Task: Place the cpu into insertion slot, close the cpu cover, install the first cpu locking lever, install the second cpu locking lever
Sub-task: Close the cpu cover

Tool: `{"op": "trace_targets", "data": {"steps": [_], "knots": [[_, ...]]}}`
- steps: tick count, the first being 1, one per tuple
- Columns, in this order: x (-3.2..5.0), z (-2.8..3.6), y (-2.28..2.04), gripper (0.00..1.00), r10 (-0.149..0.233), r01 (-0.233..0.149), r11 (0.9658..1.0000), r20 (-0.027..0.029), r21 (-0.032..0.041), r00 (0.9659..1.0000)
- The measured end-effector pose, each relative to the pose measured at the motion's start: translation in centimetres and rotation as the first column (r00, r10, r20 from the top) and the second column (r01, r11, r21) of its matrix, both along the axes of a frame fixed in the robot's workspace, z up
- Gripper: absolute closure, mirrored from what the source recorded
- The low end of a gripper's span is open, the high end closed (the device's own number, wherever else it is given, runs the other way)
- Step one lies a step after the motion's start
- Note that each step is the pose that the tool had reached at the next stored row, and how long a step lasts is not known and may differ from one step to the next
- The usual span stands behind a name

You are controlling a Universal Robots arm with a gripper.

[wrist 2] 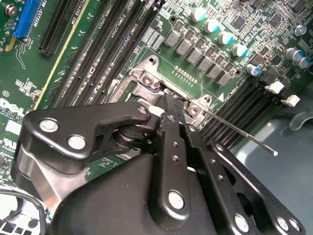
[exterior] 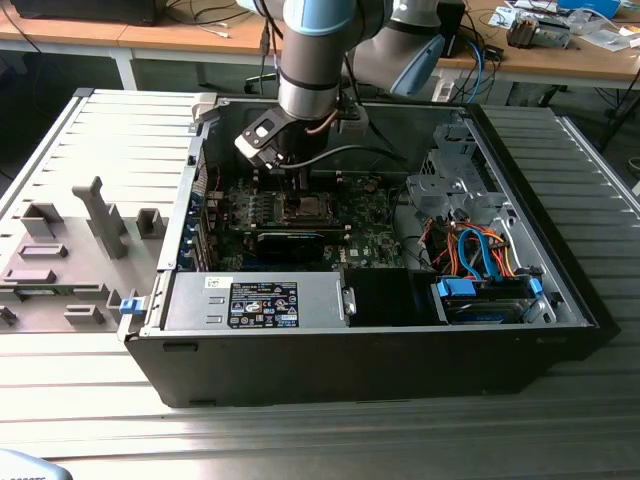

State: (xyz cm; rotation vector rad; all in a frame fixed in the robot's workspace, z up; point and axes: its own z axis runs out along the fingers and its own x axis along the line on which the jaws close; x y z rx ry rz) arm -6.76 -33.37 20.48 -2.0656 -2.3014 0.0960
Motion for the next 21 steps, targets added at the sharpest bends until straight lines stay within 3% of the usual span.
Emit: {"op": "trace_targets", "data": {"steps": [3, 5, 8, 11, 12, 16, 21], "knots": [[0.06, -0.21, 0.01, 0.89, 0.0, 0.0, 1.0, 0.0001, 0.0006, 1.0], [0.55, -0.21, 0.01, 0.89, 0.0, 0.0, 1.0, 0.0001, 0.0005, 1.0], [1.94, -0.2, 0.01, 0.89, 0.0, 0.0, 1.0, -0.0069, 0.0008, 1.0], [2.6, 0.02, 0.03, 0.89, 0.0, 0.0, 1.0, -0.0108, 0.0025, 0.9999], [2.65, 0.21, 0.04, 0.89, 0.0, 0.0, 1.0, -0.0115, 0.0027, 0.9999], [2.72, 2.0, 0.01, 0.89, 0.0, 0.0, 1.0, -0.0144, 0.0006, 0.9999], [2.73, 3.33, 0.0, 0.89, 0.0, 0.0, 1.0, -0.0145, 0.0032, 0.9999]]}}
